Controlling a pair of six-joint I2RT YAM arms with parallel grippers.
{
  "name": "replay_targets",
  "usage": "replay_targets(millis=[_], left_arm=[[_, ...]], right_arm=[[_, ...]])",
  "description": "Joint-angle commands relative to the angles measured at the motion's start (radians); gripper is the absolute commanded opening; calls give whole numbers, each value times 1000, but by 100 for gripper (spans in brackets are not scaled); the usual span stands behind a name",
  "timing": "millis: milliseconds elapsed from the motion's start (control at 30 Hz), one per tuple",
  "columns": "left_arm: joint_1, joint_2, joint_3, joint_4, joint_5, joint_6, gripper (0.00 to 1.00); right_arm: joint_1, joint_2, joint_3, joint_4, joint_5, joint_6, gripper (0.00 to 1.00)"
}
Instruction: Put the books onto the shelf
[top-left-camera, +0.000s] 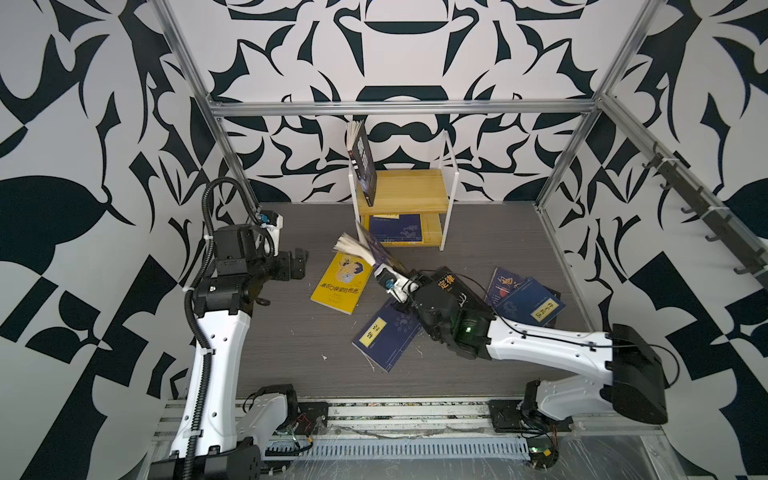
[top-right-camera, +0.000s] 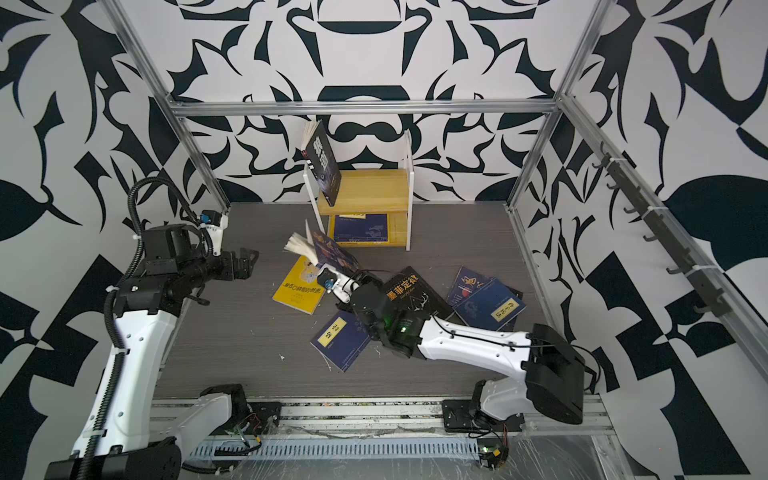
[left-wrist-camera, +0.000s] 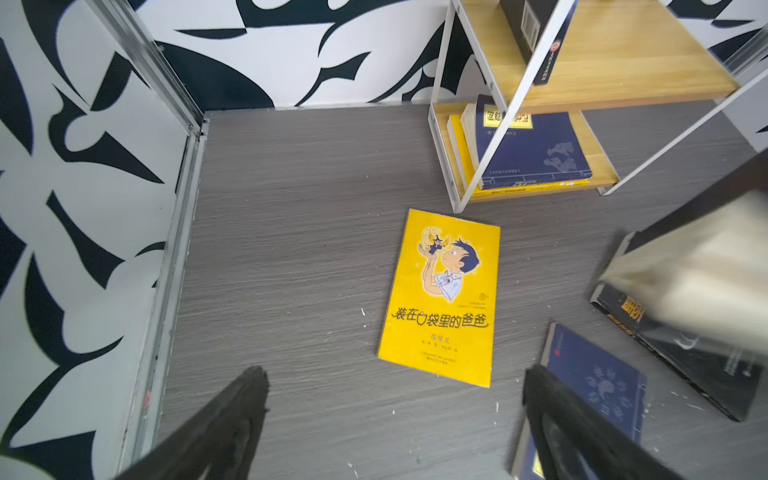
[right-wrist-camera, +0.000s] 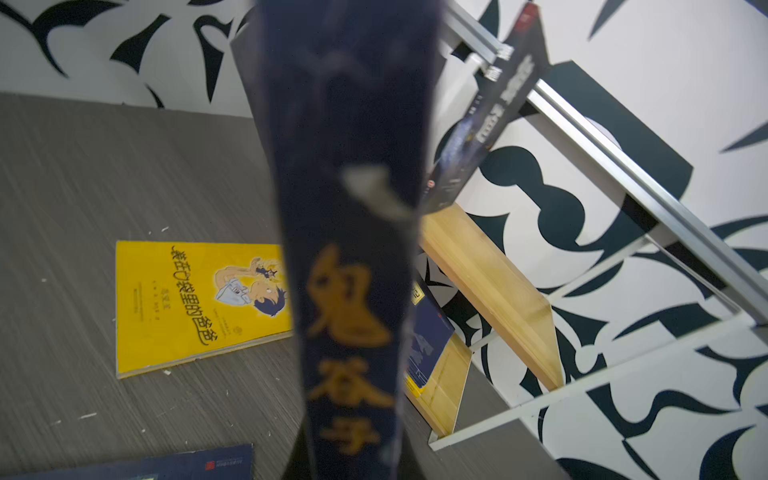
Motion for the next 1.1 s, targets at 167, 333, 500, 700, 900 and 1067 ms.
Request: replay_targets(millis=[167,333,500,700,900,1067], left_arm=[[5,-71,-229,142,101,-32,99],[8,-110,-322,183,129,-28,100],[6,-135,-383,214,187,-20,99],[-3,-152,-399,226,211,-3,100],[-17,-162,-415,235,225,8,99],[-26,-160,-418,241,228,7,99]], right_arm=[[-141,-110,189,-131,-25,387,0],[-219,-62,310,-116,-47,466,0],[-292,40,435,-55,-54,511,0],[-385,247,658,-28,-85,550,0],[-422,490,880,37,-49,520,0],[-433,674,1082,6,-49,492,0]])
